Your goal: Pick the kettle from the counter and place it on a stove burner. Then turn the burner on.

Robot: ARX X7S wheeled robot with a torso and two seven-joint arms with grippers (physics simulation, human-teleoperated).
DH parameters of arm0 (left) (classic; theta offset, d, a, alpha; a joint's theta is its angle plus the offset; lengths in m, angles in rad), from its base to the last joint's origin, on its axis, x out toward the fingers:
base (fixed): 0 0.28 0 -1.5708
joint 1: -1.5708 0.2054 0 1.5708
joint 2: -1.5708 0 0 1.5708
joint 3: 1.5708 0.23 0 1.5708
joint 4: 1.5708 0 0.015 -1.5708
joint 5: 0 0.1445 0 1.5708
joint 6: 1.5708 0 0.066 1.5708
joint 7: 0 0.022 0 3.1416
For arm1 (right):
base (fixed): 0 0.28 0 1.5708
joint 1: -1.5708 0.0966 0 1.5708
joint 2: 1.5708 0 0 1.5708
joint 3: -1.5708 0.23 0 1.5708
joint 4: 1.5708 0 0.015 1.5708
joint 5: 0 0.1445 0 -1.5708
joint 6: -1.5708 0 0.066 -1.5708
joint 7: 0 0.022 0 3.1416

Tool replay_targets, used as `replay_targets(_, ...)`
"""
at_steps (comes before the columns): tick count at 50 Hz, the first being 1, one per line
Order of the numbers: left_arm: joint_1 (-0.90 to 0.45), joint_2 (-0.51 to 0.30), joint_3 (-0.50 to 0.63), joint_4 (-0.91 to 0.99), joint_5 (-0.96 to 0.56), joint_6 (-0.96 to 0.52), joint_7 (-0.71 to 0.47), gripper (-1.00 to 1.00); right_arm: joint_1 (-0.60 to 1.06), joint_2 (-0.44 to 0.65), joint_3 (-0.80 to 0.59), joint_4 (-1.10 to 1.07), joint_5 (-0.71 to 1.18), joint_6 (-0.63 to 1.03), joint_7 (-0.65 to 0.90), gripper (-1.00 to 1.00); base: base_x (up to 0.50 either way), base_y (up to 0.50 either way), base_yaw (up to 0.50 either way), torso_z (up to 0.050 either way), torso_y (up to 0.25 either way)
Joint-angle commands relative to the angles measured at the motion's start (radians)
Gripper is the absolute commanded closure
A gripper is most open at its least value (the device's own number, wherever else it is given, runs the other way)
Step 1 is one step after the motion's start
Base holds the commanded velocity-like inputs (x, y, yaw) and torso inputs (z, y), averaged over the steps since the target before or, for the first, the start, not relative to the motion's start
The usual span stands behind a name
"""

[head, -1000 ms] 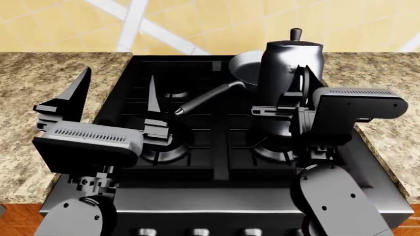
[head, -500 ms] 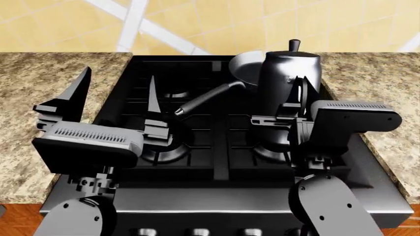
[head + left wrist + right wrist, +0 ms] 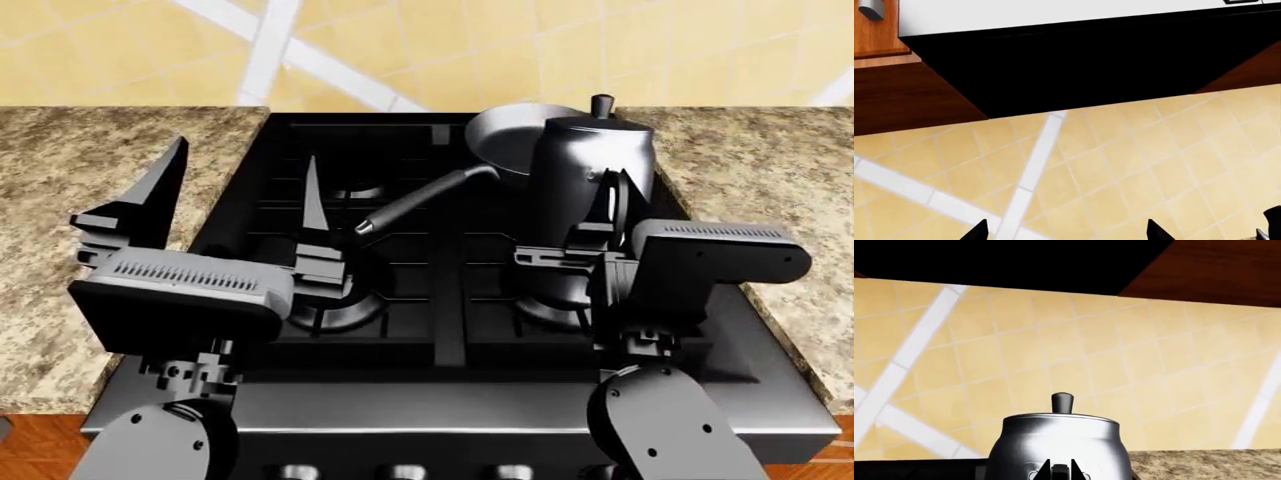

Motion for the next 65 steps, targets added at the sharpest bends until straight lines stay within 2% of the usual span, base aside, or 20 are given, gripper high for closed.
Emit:
replay_targets(1,-0.001,-0.003,0.003,-0.001,-0.002,0.002,-0.003,-1.00,-0.009,0.000,-0.004,0.044,0.000,-0.024,0.000,1.00,0.00,0.00,0.00,0.000,0.000)
replay_targets(14,-0.001,-0.008,0.006,0.000,-0.004,0.002,-0.007,-1.00,-0.038,-0.005,-0.029,0.069,0.008,-0.043,-0.010,1.00,0.00,0.00,0.00,0.000,0.000)
replay_targets(15,-0.001,-0.008,0.007,0.000,-0.004,0.002,-0.007,-1.00,-0.042,-0.005,-0.030,0.067,0.009,-0.043,-0.010,-1.00,0.00,0.00,0.00,0.000,0.000)
replay_targets(45,-0.001,-0.018,0.016,0.004,-0.009,0.004,-0.014,-1.00,-0.104,0.008,-0.027,0.001,0.030,-0.054,0.016,-1.00,0.00,0.00,0.00,0.000,0.000)
replay_targets(65,-0.002,-0.023,0.019,0.006,-0.016,0.004,-0.019,-1.00,-0.131,0.031,-0.031,-0.121,0.044,-0.015,0.037,-1.00,0.00,0.00,0.00,0.000,0.000)
